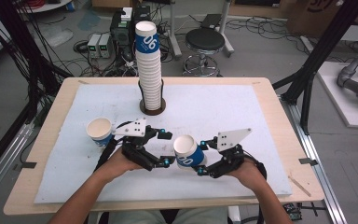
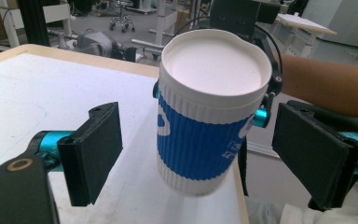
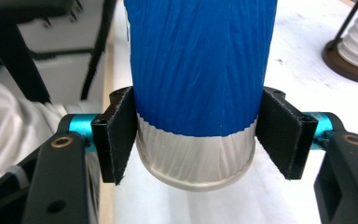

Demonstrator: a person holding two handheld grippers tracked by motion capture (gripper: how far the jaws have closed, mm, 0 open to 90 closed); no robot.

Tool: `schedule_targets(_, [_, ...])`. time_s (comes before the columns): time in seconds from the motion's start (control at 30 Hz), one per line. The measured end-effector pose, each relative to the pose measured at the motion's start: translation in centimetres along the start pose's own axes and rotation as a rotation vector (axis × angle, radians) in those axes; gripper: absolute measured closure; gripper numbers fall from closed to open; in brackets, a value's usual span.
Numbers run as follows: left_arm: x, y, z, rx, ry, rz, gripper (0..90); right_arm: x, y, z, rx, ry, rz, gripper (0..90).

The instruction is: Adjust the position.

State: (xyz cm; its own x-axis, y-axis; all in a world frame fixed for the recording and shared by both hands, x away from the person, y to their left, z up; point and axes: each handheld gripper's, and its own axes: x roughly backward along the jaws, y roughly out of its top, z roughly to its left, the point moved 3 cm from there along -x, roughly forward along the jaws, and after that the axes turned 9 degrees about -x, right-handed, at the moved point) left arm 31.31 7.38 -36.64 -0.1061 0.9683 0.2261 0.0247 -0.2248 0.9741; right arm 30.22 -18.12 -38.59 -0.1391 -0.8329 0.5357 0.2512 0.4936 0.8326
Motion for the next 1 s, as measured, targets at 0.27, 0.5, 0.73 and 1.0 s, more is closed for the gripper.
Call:
schedule_targets(0.27, [1.2, 0.5, 0.2, 0.009, -0.007, -0.001, 15.9, -0.5, 1.3, -0.5, 0.051, -0.004, 0.129, 33.1])
schedule_targets(0.5, [1.3, 0.5, 0.3, 0.011, -0.012, 0.041, 15.9, -1.2, 2.4, -0.7, 0.100, -0.015, 0.241, 33.1])
schedule_targets(0.73, [0.6, 0.9, 0.3, 0.000, -0.019, 0.101, 15.9, -1.9, 3.5, -0.4, 0.141, -0.009, 0.360, 33.1])
schedule_targets(1.0, [-1.0, 0.5, 0.2, -0.006, -0.052, 0.176, 15.9, -2.5, 4.6, 0.1, 0.189, -0.018, 0.464, 33.0])
